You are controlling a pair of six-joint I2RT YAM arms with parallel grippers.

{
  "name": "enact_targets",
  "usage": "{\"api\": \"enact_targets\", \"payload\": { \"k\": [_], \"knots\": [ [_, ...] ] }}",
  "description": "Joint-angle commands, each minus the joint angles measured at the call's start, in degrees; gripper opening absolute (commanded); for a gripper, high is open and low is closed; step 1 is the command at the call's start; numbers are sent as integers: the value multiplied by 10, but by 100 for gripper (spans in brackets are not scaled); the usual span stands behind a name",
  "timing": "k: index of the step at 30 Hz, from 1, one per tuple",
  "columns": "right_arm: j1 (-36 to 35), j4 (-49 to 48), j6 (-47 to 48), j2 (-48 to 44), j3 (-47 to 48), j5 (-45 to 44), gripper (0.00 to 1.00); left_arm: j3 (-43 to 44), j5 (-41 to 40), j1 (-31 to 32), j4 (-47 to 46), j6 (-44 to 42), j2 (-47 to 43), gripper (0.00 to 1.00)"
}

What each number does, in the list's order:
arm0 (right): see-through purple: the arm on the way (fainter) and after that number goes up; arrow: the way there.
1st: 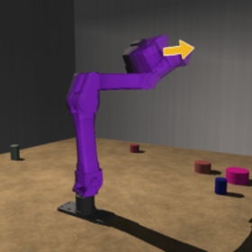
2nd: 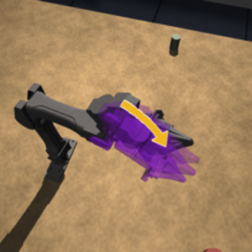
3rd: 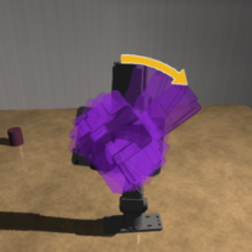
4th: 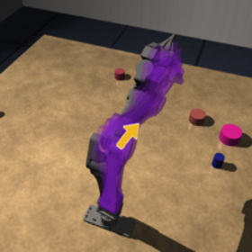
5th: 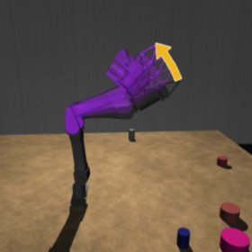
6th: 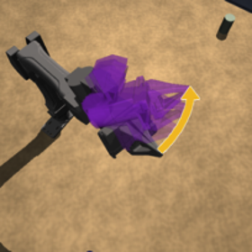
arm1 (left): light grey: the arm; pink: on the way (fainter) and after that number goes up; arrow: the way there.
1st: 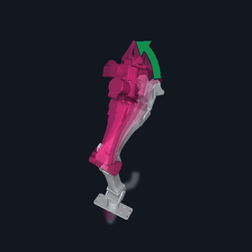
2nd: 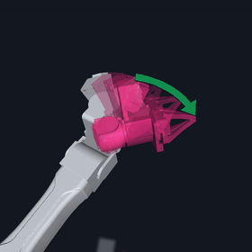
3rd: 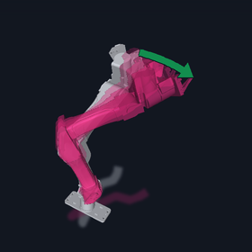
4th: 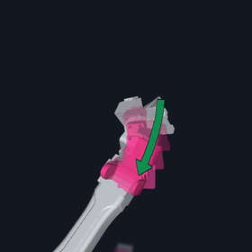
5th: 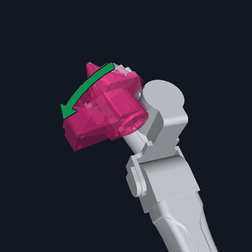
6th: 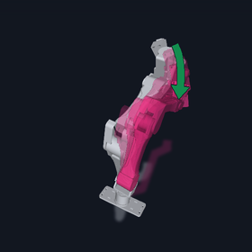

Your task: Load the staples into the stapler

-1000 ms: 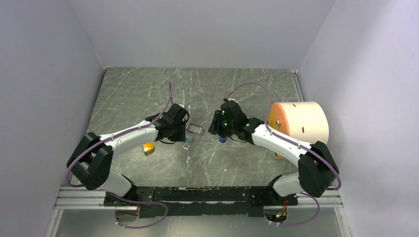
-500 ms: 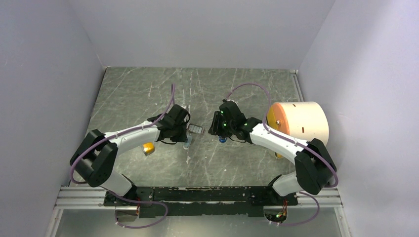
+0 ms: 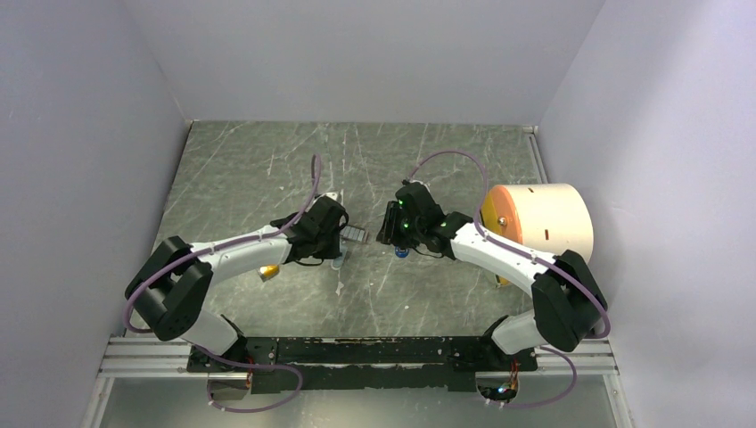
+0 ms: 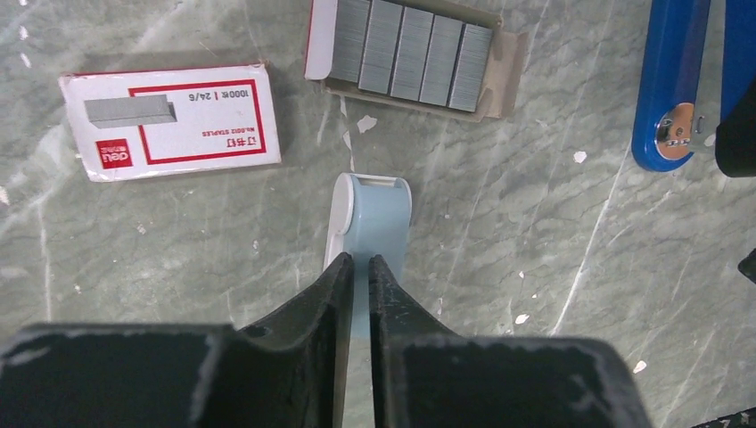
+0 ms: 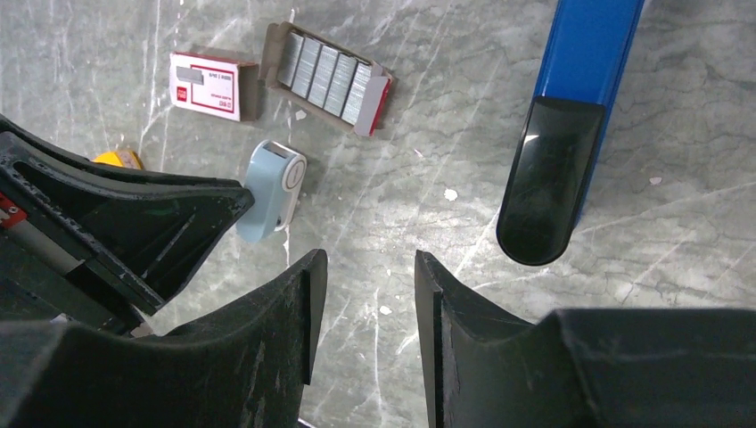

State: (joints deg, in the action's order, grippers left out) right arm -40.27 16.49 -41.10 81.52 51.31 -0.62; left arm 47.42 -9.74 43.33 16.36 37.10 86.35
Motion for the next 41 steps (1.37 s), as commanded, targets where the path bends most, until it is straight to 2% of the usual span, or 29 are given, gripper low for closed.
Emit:
{"api": "enact_targets", "payload": {
  "k": [1,8,14,15,16,21,22,25,28,34,41],
  "knots": [
    [5,17,1,-17,9,-14,45,24,-4,16,63,-2,0,19],
    [4,49,12,-50,28,-45,46,106,-21,13,90,-27,-31,31],
    [4,99,38,-93,48,-86,49,123,-38,8,116,-46,-84,37],
    [4,107,48,-103,52,-91,53,125,-42,8,121,-52,-101,40],
    [4,113,62,-117,55,-94,61,128,-51,7,127,-57,-119,45],
    [4,174,97,-202,80,-155,96,170,-132,7,205,-79,-214,76],
    [4,201,95,-213,95,-176,99,182,-150,8,226,-81,-232,80],
    [4,277,98,-241,142,-244,100,222,-188,8,280,-96,-285,90],
    [4,315,119,-279,171,-305,100,263,-217,7,329,-116,-331,94],
    [4,353,150,-328,228,-364,100,354,-266,8,416,-116,-382,95],
    [4,360,161,-343,251,-362,100,395,-275,8,443,-121,-413,96]
  ]
}}
